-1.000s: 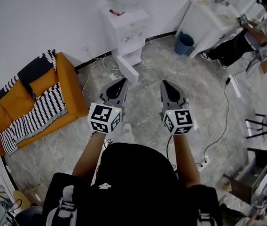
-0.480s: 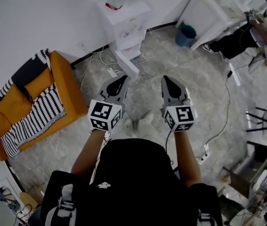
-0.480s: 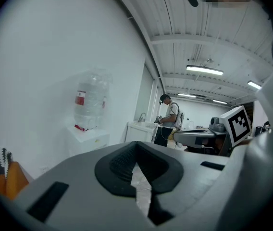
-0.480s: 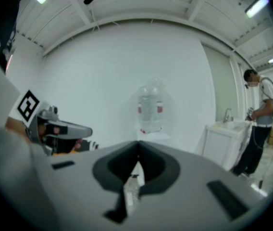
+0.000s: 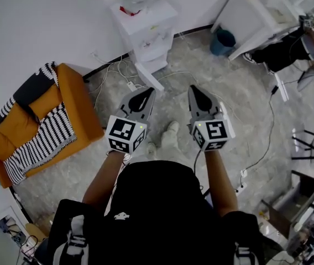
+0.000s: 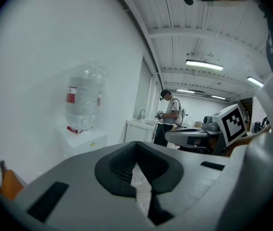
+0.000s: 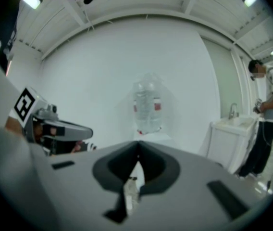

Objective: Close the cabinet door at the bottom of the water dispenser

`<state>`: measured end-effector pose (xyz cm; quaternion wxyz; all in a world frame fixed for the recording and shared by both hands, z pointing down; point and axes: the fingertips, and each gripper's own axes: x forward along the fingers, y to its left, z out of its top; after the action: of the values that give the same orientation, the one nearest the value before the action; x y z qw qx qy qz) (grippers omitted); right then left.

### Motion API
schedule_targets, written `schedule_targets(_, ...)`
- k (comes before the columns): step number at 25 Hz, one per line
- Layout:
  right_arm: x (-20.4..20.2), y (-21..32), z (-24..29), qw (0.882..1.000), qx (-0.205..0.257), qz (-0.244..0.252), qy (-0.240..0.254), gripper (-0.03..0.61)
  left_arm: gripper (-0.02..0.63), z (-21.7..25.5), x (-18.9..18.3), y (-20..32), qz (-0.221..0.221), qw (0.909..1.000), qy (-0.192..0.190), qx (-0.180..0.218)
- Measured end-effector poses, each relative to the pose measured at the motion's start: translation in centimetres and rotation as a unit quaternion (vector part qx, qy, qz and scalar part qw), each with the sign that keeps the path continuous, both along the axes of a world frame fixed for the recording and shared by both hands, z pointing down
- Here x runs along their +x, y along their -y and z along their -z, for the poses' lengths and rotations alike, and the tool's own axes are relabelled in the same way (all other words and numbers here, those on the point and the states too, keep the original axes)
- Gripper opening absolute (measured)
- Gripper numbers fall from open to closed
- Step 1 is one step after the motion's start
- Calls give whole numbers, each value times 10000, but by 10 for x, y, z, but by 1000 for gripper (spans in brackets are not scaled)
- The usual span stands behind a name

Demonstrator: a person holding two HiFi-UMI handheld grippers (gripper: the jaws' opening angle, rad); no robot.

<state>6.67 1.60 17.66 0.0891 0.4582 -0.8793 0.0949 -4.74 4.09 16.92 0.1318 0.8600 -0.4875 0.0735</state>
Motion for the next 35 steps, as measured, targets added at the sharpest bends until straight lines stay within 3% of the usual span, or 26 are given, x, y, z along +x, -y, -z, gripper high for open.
schedule_targets(14, 18, 109, -15, 9987, -201, 443, 123, 34, 11, -14, 21, 100, 472, 9987, 34, -182)
schedule_targets(21, 23, 133, -35, 9976, -241, 645, 122, 34, 11, -25, 24, 126, 798, 9965, -72, -235)
schedule_targets(26, 20, 136, -66, 9960, -566, 691, -47, 34, 11, -63, 16, 130, 902, 9942, -71, -581)
schedule_targets(35, -1, 125, -136, 9921, -1175, 402, -184, 34, 11, -121, 1, 134, 336, 9943, -83, -1005)
